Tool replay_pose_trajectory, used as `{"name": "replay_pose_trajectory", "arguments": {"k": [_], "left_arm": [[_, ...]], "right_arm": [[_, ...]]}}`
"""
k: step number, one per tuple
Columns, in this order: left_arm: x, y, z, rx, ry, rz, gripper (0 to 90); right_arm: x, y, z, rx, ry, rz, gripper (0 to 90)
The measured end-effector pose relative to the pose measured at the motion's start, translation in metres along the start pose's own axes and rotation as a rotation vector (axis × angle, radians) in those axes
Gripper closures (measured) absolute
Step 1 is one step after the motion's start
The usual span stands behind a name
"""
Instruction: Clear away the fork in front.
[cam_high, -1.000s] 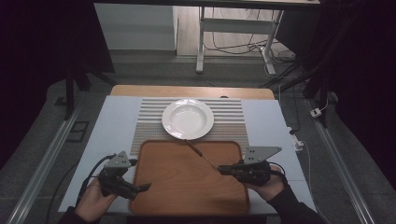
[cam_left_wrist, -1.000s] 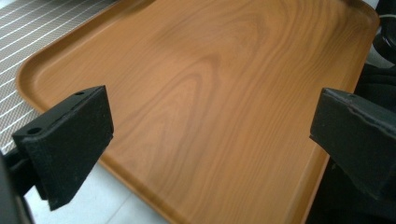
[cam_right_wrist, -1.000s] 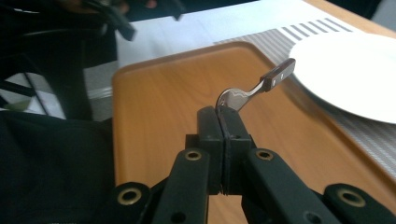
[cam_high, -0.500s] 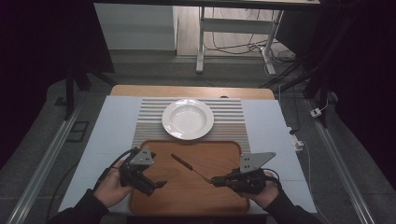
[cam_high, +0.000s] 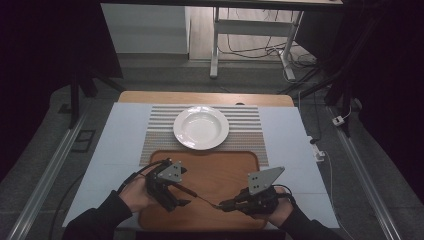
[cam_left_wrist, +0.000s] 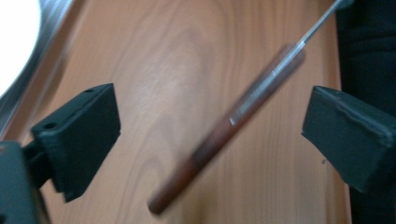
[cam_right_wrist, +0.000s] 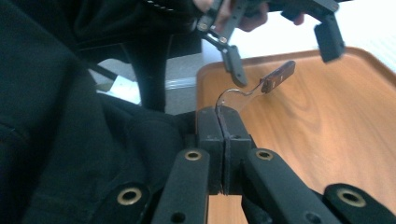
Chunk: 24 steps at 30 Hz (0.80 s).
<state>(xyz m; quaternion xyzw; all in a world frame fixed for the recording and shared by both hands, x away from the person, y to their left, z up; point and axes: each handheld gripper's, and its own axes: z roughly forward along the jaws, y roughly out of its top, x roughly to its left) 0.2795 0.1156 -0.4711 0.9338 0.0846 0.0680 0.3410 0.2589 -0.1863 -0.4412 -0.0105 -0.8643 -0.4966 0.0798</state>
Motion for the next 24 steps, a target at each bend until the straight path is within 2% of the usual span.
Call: {"name": "replay_pose_trajectory", "arguments": {"k": [1,6,8,10,11,12,13,14,16,17,19,24], "left_arm": [[-0.001,0.0,0.001,0.004,-0.005,0.017,9.6],[-0.005,0.001,0.002,0.009,-0.018,0.098,17.8],[-0.007,0.001,0.001,0.004,-0.033,0.134,23.8],[-0.01,0.001,0.001,0.002,-0.05,0.171,33.7],[-0.012,0.001,0.001,0.0,-0.064,0.185,33.7],[-0.013,0.001,0.001,0.0,-0.07,0.205,37.5],[-0.015,0.001,0.002,0.005,-0.103,0.221,48.5],[-0.015,0.001,0.001,0.012,-0.112,0.241,53.6],[-0.017,0.0,0.002,0.002,-0.12,0.24,61.8],[-0.017,0.001,0.002,0.012,-0.134,0.258,61.8],[-0.018,0.001,0.002,0.011,-0.147,0.276,72.2],[-0.021,0.002,0.003,0.031,-0.165,0.328,75.4]], "right_arm": [[0.001,0.001,0.001,0.004,0.017,-0.009,89.1],[0.003,0.001,0.004,0.02,0.05,-0.023,89.1],[0.003,0.001,0.005,0.03,0.06,-0.029,89.2],[0.003,0.001,0.006,0.04,0.077,-0.037,89.2],[0.003,0.001,0.006,0.04,0.077,-0.037,89.2],[0.003,0.001,0.006,0.043,0.084,-0.038,89.2],[0.004,0.001,0.007,0.048,0.086,-0.039,89.1],[0.003,0.001,0.007,0.052,0.089,-0.038,89.1],[0.003,0.0,0.007,0.053,0.093,-0.034,89.0],[0.003,0.0,0.007,0.053,0.093,-0.034,89.0],[0.002,0.0,0.007,0.054,0.095,-0.027,88.9],[0.001,-0.001,0.008,0.056,0.114,-0.015,88.8]]}}
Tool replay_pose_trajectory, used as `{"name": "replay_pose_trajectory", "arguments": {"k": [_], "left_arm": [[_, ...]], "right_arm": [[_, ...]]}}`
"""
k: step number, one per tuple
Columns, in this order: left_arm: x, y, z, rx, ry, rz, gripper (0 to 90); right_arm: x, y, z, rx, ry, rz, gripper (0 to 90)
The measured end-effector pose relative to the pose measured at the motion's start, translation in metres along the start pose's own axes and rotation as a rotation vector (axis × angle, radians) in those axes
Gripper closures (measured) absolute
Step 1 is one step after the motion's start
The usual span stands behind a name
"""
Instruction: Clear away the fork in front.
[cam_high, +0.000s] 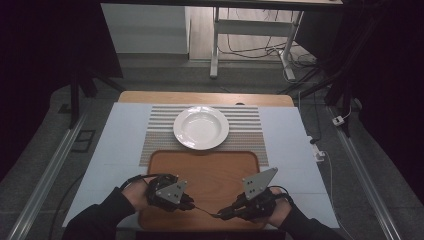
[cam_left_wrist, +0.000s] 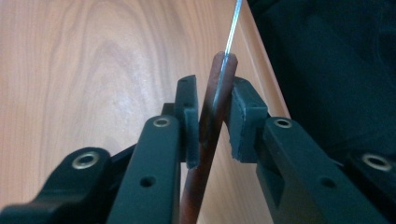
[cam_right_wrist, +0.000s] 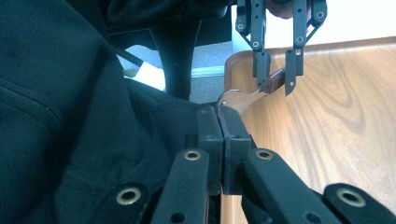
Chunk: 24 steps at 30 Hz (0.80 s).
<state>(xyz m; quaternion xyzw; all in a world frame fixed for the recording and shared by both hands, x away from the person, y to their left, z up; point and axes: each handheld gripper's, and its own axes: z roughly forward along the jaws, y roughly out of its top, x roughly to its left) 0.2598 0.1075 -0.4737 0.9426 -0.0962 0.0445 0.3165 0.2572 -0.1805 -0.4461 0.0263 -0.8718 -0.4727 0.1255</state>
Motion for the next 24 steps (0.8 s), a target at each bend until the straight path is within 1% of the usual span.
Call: {"name": "replay_pose_trajectory", "arguments": {"k": [1,3,4,5,7,8,9,10,11,12,13,14,16,17,18,19,20,21,22,23,24], "left_arm": [[-0.001,0.0,0.0,0.003,-0.004,0.009,77.0],[-0.001,0.001,0.001,0.025,-0.004,0.034,78.8],[-0.002,0.001,0.002,0.025,-0.006,0.04,79.7],[-0.003,0.001,0.002,0.028,-0.01,0.04,79.7],[-0.001,0.001,0.001,0.029,-0.018,0.013,80.3],[-0.001,0.001,0.001,0.016,-0.021,-0.015,80.4],[0.001,0.001,-0.001,-0.001,-0.031,-0.057,80.4],[0.001,0.001,-0.001,-0.001,-0.031,-0.057,80.4],[0.002,0.001,-0.002,-0.003,-0.028,-0.072,80.3],[0.002,0.001,-0.003,-0.003,-0.016,-0.099,80.3],[0.002,0.001,-0.003,-0.003,-0.016,-0.099,80.3],[0.001,0.0,-0.003,-0.003,-0.005,-0.111,80.3],[0.0,-0.001,-0.003,0.007,0.015,-0.127,80.3],[-0.001,-0.002,-0.004,0.012,0.025,-0.143,80.3],[-0.001,-0.002,-0.005,0.019,0.034,-0.166,80.3],[-0.002,-0.003,-0.006,0.023,0.047,-0.194,80.2],[-0.002,-0.004,-0.007,0.024,0.054,-0.216,80.2],[-0.002,-0.005,-0.009,0.026,0.063,-0.227,80.2],[-0.003,-0.006,-0.01,0.026,0.082,-0.238,80.2],[-0.003,-0.006,-0.012,0.037,0.092,-0.252,80.2],[-0.002,-0.007,-0.013,0.038,0.093,-0.28,80.2]], "right_arm": [[-0.001,-0.001,0.0,-0.001,0.0,0.001,88.2],[-0.002,-0.001,0.0,0.001,-0.016,0.003,86.2],[-0.002,-0.002,0.0,0.0,-0.03,0.0,84.9],[-0.002,-0.002,0.0,0.0,-0.03,0.0,84.9],[-0.004,-0.003,-0.002,-0.005,-0.066,0.011,81.7],[-0.005,-0.003,-0.002,-0.008,-0.103,0.023,76.4],[-0.005,-0.003,-0.002,-0.001,-0.135,0.028,74.4],[-0.005,-0.002,-0.001,0.008,-0.162,0.036,72.8],[-0.005,-0.003,-0.001,0.013,-0.181,0.036,70.1],[-0.005,-0.003,-0.001,0.016,-0.197,0.039,68.1],[-0.005,-0.003,-0.002,0.021,-0.214,0.047,65.8],[-0.005,-0.003,-0.003,0.023,-0.236,0.049,62.9],[-0.005,-0.004,-0.006,0.016,-0.275,0.069,58.3],[-0.005,-0.004,-0.006,0.016,-0.275,0.069,58.3],[-0.006,-0.004,-0.007,0.01,-0.293,0.075,54.8],[-0.006,-0.006,-0.011,-0.003,-0.33,0.092,51.4],[-0.006,-0.006,-0.011,-0.003,-0.33,0.092,51.4],[-0.006,-0.007,-0.013,-0.004,-0.356,0.097,49.8],[-0.005,-0.009,-0.016,-0.001,-0.405,0.109,46.6],[-0.005,-0.009,-0.016,-0.001,-0.405,0.109,46.6],[-0.003,-0.011,-0.019,-0.005,-0.456,0.111,42.6]]}}
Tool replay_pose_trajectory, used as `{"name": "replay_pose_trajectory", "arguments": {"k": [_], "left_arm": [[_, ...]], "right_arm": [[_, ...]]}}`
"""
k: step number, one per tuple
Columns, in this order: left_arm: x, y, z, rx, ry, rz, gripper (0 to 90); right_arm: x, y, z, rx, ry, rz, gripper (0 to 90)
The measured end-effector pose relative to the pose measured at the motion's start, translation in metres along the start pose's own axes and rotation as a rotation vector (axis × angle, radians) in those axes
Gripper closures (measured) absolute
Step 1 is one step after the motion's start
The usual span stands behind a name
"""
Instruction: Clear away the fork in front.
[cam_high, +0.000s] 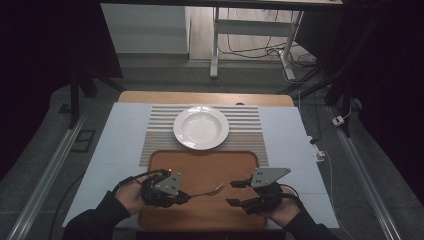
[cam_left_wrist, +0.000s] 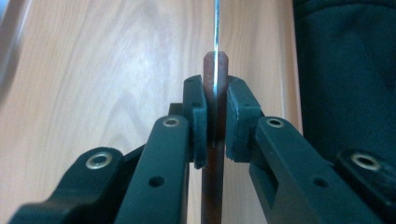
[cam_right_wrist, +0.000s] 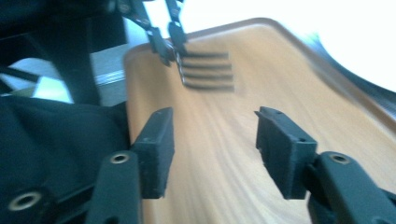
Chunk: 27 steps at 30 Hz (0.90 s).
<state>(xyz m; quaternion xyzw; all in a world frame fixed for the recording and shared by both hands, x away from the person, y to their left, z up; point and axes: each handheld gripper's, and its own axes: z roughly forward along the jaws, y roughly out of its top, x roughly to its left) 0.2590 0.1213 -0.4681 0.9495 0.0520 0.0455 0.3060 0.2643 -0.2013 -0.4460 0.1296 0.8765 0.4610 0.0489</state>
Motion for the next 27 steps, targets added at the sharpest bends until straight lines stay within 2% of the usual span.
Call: {"name": "replay_pose_trajectory", "arguments": {"k": [1,2,3,4,5,10,12,13,17,18,23,27], "left_arm": [[0.001,-0.001,-0.001,0.006,0.001,-0.03,80.2],[0.001,-0.002,-0.001,0.012,0.003,-0.058,80.2],[0.002,-0.003,-0.002,0.025,0.008,-0.076,80.2],[0.002,-0.004,-0.001,0.028,0.013,-0.094,80.2],[0.002,-0.005,-0.001,0.036,0.02,-0.111,80.2],[0.002,-0.009,-0.002,0.057,0.053,-0.19,80.2],[0.001,-0.01,-0.004,0.059,0.067,-0.226,80.2],[0.001,-0.01,-0.005,0.061,0.077,-0.24,80.2],[-0.001,-0.011,-0.009,0.067,0.099,-0.3,80.2],[-0.001,-0.011,-0.009,0.07,0.103,-0.322,80.2],[0.0,-0.017,-0.011,0.08,0.126,-0.43,80.2],[-0.001,-0.024,-0.014,0.094,0.178,-0.512,80.2]], "right_arm": [[0.0,0.0,0.0,0.0,0.0,0.0,42.6],[0.001,-0.001,-0.003,-0.012,-0.046,0.009,39.7],[0.001,-0.001,-0.003,-0.012,-0.046,0.009,39.7],[0.001,-0.003,-0.007,-0.021,-0.093,0.007,34.4],[0.001,-0.003,-0.007,-0.021,-0.093,0.007,34.4],[0.001,-0.008,-0.014,-0.026,-0.155,0.034,24.6],[0.0,-0.01,-0.017,-0.017,-0.182,0.058,22.3],[-0.001,-0.012,-0.018,-0.01,-0.193,0.086,19.8],[-0.001,-0.015,-0.022,0.001,-0.223,0.112,16.0],[0.0,-0.017,-0.024,0.004,-0.237,0.129,13.4],[0.001,-0.022,-0.031,-0.001,-0.273,0.15,8.9],[0.003,-0.028,-0.039,-0.008,-0.309,0.178,2.3]]}}
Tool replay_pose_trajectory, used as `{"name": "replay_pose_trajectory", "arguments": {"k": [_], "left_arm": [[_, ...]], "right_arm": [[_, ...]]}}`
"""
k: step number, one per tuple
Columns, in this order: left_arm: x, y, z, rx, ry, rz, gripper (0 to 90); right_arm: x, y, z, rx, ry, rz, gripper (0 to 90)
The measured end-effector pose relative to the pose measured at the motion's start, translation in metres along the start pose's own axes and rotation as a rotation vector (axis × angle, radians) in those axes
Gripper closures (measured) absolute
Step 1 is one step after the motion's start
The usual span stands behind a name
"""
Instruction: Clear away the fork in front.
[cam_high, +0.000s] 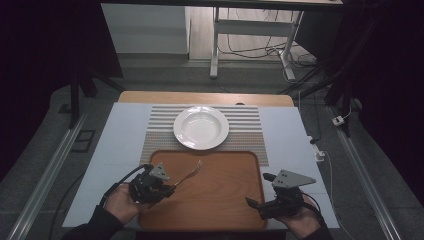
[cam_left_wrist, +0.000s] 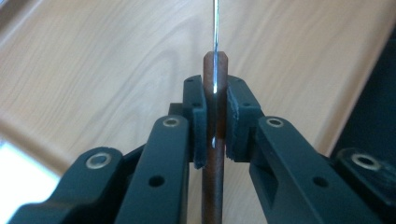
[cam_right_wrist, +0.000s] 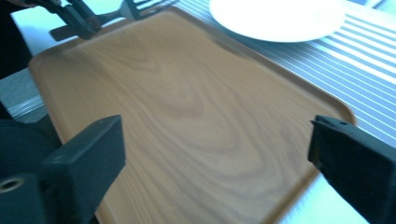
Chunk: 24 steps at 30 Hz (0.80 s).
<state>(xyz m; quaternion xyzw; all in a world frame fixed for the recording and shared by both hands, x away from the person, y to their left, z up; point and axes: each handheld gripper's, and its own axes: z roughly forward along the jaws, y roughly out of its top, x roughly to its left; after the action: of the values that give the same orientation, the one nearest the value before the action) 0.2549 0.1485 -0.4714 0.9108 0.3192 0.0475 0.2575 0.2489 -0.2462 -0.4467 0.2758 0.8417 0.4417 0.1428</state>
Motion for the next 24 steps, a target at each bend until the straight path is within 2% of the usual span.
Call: {"name": "replay_pose_trajectory", "arguments": {"k": [5,9,14,19,20,24], "left_arm": [[0.006,-0.004,0.005,0.031,0.016,-0.077,80.2],[0.011,-0.005,0.012,0.063,0.026,-0.131,80.2],[0.018,-0.006,0.019,0.101,0.027,-0.192,80.1],[0.023,-0.006,0.026,0.138,0.041,-0.239,80.1],[0.024,-0.006,0.027,0.146,0.04,-0.244,80.1],[0.024,-0.004,0.034,0.187,0.059,-0.244,80.0]], "right_arm": [[-0.003,-0.008,-0.01,-0.005,-0.072,0.041,0.0],[-0.006,-0.014,-0.018,0.007,-0.094,0.064,0.0],[-0.008,-0.023,-0.024,0.044,-0.141,0.055,0.0],[-0.009,-0.027,-0.028,0.061,-0.16,0.059,0.0],[-0.009,-0.029,-0.029,0.069,-0.175,0.064,0.0],[-0.011,-0.032,-0.031,0.074,-0.182,0.077,0.0]]}}
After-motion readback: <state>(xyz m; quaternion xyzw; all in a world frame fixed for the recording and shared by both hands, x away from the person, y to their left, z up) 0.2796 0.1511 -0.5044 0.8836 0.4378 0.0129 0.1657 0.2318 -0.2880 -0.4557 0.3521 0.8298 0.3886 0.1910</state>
